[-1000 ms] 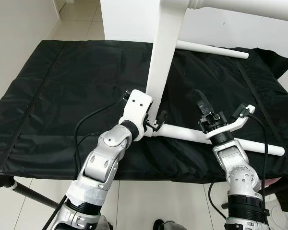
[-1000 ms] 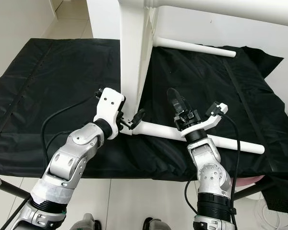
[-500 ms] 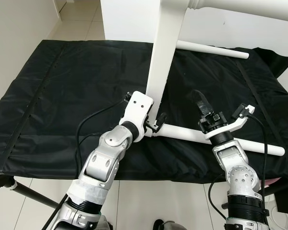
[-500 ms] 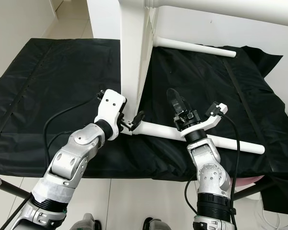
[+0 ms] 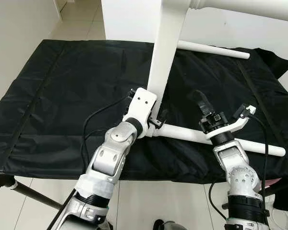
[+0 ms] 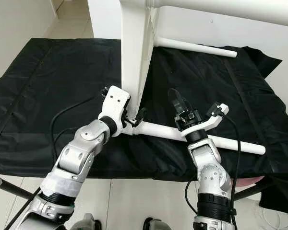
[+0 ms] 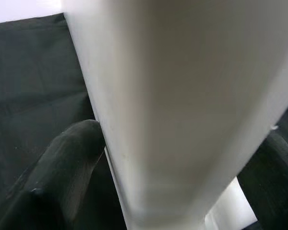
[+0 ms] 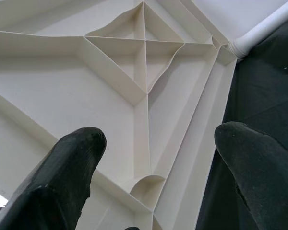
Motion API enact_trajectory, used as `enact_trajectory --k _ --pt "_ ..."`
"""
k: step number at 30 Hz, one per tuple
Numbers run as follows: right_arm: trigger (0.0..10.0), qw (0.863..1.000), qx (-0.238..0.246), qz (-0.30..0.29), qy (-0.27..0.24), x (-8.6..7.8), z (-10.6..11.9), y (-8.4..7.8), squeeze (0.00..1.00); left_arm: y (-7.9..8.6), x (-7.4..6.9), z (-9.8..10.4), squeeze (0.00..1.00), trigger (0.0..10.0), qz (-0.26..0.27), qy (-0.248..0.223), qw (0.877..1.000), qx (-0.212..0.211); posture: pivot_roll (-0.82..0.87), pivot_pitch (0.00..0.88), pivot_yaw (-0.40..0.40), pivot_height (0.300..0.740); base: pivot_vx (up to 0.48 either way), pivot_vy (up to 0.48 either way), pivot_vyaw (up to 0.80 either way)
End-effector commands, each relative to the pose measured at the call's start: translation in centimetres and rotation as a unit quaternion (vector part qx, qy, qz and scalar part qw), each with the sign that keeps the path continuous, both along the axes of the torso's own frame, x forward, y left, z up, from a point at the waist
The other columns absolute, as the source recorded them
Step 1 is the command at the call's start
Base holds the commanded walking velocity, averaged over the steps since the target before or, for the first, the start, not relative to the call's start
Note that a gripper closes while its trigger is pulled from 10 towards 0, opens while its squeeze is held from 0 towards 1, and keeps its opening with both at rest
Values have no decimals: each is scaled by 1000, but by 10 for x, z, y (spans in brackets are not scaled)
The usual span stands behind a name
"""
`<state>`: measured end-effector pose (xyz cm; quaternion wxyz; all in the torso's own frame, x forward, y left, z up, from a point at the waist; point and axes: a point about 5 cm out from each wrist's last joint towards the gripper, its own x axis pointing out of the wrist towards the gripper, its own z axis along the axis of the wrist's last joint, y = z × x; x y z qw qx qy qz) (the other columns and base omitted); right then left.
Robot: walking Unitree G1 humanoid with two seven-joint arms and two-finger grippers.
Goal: Building children table
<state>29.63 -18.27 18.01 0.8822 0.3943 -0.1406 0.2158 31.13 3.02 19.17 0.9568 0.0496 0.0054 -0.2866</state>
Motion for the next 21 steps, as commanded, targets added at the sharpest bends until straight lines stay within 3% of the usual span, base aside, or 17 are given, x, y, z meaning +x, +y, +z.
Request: enact_trajectory --k 1,21 --pt "10000 1000 -3 -8 4 -2 -2 -1 0 5 7 1 0 10000 108 -2 994 -4 35 83 -6 740 0 0 0" --pt "10000 1000 -3 -18 1 1 2 -3 0 0 13 20 0 10000 204 -47 978 -22 14 96 -5 740 0 0 0"
